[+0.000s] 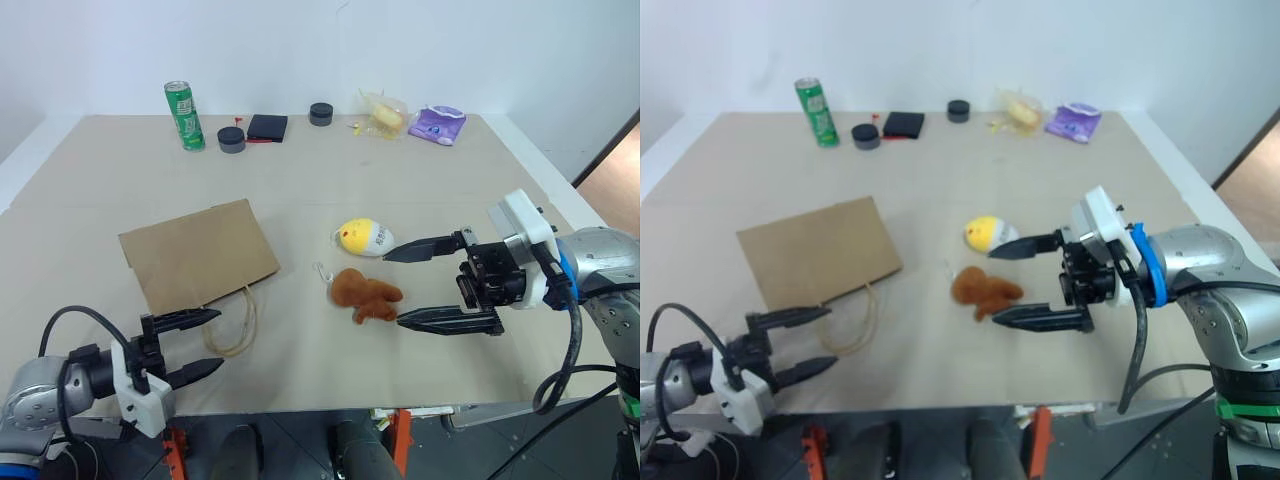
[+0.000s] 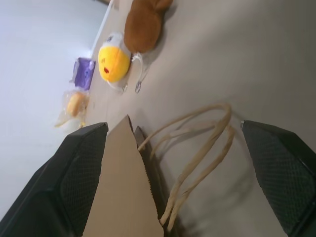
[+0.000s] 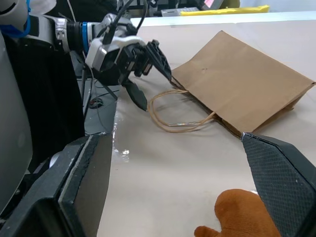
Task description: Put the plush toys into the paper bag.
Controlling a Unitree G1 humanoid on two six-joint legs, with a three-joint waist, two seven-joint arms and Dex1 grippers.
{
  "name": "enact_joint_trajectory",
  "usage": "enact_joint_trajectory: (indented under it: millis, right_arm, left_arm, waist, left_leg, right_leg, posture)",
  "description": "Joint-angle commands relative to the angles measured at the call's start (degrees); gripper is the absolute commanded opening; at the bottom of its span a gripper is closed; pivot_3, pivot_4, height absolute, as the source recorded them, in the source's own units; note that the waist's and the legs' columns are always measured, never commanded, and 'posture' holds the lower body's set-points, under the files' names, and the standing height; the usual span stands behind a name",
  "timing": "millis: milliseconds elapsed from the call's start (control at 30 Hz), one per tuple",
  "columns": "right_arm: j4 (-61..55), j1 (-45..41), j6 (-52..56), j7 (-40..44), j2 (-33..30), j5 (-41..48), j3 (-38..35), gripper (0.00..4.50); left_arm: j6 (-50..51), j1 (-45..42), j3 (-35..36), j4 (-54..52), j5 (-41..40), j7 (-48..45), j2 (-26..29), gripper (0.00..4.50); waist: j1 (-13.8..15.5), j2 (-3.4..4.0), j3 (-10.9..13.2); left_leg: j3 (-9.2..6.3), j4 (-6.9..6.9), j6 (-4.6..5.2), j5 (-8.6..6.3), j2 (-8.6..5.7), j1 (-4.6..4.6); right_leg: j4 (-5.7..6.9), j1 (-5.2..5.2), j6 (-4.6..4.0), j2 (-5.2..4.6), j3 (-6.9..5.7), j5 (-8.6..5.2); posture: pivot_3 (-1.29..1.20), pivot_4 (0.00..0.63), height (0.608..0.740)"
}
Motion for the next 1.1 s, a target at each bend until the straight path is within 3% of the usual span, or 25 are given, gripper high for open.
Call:
enact_joint_trajectory:
  millis: [33, 433, 1100]
  right_arm:
    - [-2.18, -0.07, -0.07, -0.85, -0.38, 1.58, -1.59, 4.50]
    - [-2.78, 0.94, -0.13, -3.05, 0.03, 2.36, -1.10, 4.50]
    - [-2.87, 1.10, 0.15, -4.35, 0.22, 2.53, -0.62, 4.50]
  left_arm:
    - [-1.35, -0.52, -0.09, 0.06, 2.22, 4.26, 0.36, 4.46]
    - [1.92, -3.25, -0.71, 0.52, 2.88, 12.16, 2.08, 4.46]
    - [6.25, -3.74, -5.07, -2.43, 3.67, 14.31, 4.08, 4.46]
  waist:
    - [0.00, 0.00, 0.00]
    - [-0.01, 0.00, 0.00]
    - [0.00, 0.00, 0.00]
  left_leg:
    - [0.00, 0.00, 0.00, 0.00, 0.01, 0.00]
    - [0.25, 0.00, 0.00, 0.00, 0.16, 0.02]
    - [0.52, 0.00, 0.00, 0.00, 0.34, 0.01]
  right_leg:
    - [0.00, 0.00, 0.00, 0.00, 0.00, 0.00]
    - [0.00, 0.00, 0.01, 0.00, 0.00, 0.03]
    - [0.00, -0.03, 0.01, 0.01, 0.01, 0.03]
  posture:
    - [0.00, 0.150, 0.740]
    - [0.00, 0.150, 0.740]
    - [0.00, 0.150, 0.740]
